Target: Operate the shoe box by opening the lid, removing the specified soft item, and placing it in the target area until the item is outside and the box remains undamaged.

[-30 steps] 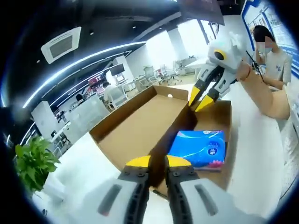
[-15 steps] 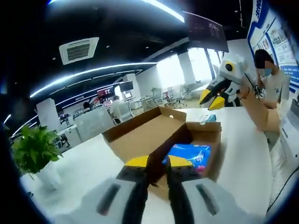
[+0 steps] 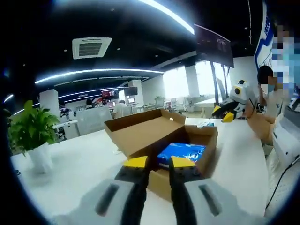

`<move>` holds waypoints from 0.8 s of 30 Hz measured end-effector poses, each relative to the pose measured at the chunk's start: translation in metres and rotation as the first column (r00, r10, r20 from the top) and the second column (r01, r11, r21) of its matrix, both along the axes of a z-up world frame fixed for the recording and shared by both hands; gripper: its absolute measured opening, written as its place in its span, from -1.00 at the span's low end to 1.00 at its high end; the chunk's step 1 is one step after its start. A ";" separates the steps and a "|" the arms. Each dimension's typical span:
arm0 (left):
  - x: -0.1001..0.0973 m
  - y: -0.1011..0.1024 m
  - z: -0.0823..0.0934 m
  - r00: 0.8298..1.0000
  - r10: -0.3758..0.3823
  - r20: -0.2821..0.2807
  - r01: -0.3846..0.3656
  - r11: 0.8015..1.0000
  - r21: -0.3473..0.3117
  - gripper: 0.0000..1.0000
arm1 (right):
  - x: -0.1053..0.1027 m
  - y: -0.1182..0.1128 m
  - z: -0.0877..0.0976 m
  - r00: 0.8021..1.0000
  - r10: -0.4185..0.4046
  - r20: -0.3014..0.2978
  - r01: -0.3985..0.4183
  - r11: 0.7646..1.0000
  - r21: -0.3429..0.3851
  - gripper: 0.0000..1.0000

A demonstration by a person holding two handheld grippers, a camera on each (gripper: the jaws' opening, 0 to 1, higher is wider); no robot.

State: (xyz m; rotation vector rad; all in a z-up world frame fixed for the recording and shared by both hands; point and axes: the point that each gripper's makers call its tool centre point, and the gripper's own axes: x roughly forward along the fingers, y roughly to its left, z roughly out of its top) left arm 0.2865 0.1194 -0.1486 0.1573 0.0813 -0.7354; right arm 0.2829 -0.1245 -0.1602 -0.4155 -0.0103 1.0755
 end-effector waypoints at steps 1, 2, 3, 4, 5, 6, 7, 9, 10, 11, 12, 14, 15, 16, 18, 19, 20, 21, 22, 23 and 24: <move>0.000 0.001 -0.002 1.000 0.000 0.007 0.000 1.000 -0.001 -0.65 | 0.004 -0.003 -0.004 1.000 -0.015 -0.002 0.015 1.000 0.006 -0.46; 0.000 0.001 -0.002 1.000 -0.011 0.024 0.011 1.000 -0.002 -0.65 | 0.007 -0.006 -0.005 1.000 -0.029 -0.002 0.030 0.999 0.011 -0.46; 0.001 -0.001 -0.003 0.999 -0.025 0.035 0.026 0.999 -0.021 -0.65 | 0.011 -0.010 -0.008 0.999 -0.048 -0.002 0.048 0.999 0.015 -0.46; 0.003 -0.004 -0.003 0.999 -0.044 0.031 0.046 0.997 -0.057 -0.65 | 0.014 -0.015 -0.011 0.998 -0.060 -0.006 0.061 0.998 0.013 -0.45; 0.005 -0.005 -0.007 0.998 -0.062 -0.001 0.062 0.995 -0.082 -0.64 | 0.016 -0.019 -0.012 0.997 -0.070 -0.015 0.070 0.997 0.013 -0.44; 0.007 -0.005 -0.011 0.997 -0.068 -0.028 0.066 0.994 -0.091 -0.60 | 0.018 -0.022 -0.013 0.997 -0.075 -0.023 0.075 0.997 0.013 -0.43; 0.008 -0.006 -0.015 0.996 -0.079 -0.040 0.075 0.993 -0.092 -0.57 | 0.019 -0.025 -0.013 0.996 -0.081 -0.045 0.082 0.996 0.030 -0.42; 0.010 -0.007 -0.023 0.993 -0.101 -0.064 0.095 0.991 -0.094 -0.56 | 0.023 -0.033 -0.012 0.992 -0.092 -0.089 0.098 0.993 0.062 -0.39; 0.010 -0.007 -0.024 0.992 -0.104 -0.068 0.097 0.991 -0.095 -0.55 | 0.023 -0.035 -0.012 0.991 -0.092 -0.093 0.098 0.993 0.061 -0.36; 0.008 -0.008 -0.024 0.991 -0.111 -0.071 0.104 0.990 -0.099 -0.53 | 0.023 -0.036 -0.014 0.991 -0.092 -0.100 0.098 0.994 0.057 -0.33; 0.006 -0.009 -0.024 0.989 -0.124 -0.076 0.116 0.988 -0.105 -0.50 | 0.023 -0.037 -0.016 0.990 -0.091 -0.104 0.096 0.994 0.048 -0.30; 0.001 -0.013 -0.023 0.985 -0.155 -0.077 0.146 0.983 -0.111 -0.46 | 0.023 -0.040 -0.019 0.989 -0.095 -0.116 0.100 0.994 0.038 -0.28; -0.001 -0.014 -0.023 0.983 -0.165 -0.081 0.156 0.982 -0.109 -0.44 | 0.023 -0.040 -0.019 0.988 -0.093 -0.120 0.098 0.994 0.037 -0.28; -0.003 -0.015 -0.024 0.982 -0.170 -0.083 0.161 0.981 -0.104 -0.43 | 0.023 -0.041 -0.021 0.987 -0.092 -0.130 0.097 0.995 0.036 -0.28; -0.003 -0.016 -0.030 0.981 -0.170 -0.088 0.164 0.984 -0.071 -0.41 | 0.024 -0.044 -0.026 0.983 -0.098 -0.152 0.103 0.994 0.023 -0.27; -0.003 -0.017 -0.034 0.981 -0.171 -0.093 0.166 0.984 -0.057 -0.40 | 0.025 -0.044 -0.028 0.983 -0.097 -0.153 0.101 0.995 0.017 -0.27; -0.002 -0.017 -0.037 0.980 -0.172 -0.101 0.168 0.985 -0.047 -0.39 | 0.026 -0.045 -0.030 0.982 -0.099 -0.161 0.102 0.995 0.013 -0.27; -0.003 -0.017 -0.040 0.978 -0.180 -0.110 0.177 0.984 -0.035 -0.37 | 0.026 -0.045 -0.031 0.981 -0.100 -0.166 0.103 0.995 0.012 -0.26; -0.004 -0.018 -0.043 0.976 -0.184 -0.119 0.182 0.983 -0.026 -0.36 | 0.025 -0.045 -0.032 0.979 -0.096 -0.177 0.100 0.995 0.017 -0.26; -0.003 -0.017 -0.044 0.975 -0.184 -0.123 0.183 0.983 -0.020 -0.34 | 0.025 -0.044 -0.032 0.979 -0.091 -0.185 0.096 0.995 0.022 -0.26; -0.002 -0.017 -0.048 0.975 -0.180 -0.131 0.181 0.984 -0.007 -0.33 | 0.024 -0.043 -0.033 0.978 -0.086 -0.191 0.092 0.995 0.022 -0.26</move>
